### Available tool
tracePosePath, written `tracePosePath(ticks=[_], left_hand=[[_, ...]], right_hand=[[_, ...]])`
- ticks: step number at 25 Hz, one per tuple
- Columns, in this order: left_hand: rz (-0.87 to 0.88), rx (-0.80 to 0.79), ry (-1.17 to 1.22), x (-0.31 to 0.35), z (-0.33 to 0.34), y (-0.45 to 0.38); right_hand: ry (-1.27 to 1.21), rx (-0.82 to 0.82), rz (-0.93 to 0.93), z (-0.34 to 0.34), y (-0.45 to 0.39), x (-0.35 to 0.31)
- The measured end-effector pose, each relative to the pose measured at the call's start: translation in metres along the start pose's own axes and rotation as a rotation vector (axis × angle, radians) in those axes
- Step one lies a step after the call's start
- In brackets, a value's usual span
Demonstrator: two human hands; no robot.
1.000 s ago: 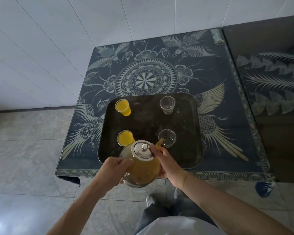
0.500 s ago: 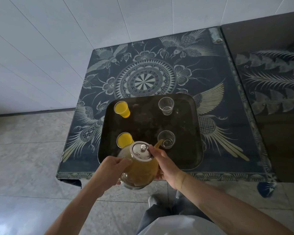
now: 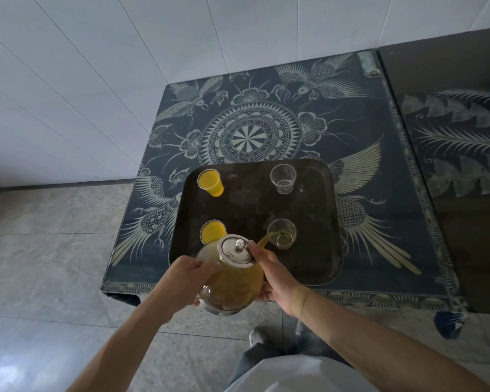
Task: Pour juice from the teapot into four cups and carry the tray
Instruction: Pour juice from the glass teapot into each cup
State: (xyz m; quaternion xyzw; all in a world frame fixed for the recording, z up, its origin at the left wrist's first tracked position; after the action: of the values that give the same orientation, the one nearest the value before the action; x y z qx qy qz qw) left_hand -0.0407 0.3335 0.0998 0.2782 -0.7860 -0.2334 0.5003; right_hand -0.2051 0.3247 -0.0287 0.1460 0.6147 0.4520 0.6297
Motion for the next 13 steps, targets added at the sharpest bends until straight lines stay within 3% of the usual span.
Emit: tracePosePath(ticks=[13], left_hand=[[0.012, -0.009, -0.035, 0.0076, -0.0023, 0.0041]], right_hand=[[0.000, -0.007, -0.020, 0.0036, -0.0008, 0.0027]])
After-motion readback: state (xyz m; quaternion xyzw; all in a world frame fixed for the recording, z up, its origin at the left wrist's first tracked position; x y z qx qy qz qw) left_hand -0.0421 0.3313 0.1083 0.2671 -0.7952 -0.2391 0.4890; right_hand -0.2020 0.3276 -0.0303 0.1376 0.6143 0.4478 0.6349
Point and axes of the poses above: each hand's wrist, its own y-axis away from the middle knuckle, its own z-axis out of the palm, x = y × z, the point moved 5 cm from there along -y, towards the middle knuckle, and after that the axes turned 15 degrees about y, right-handed, at the moved point
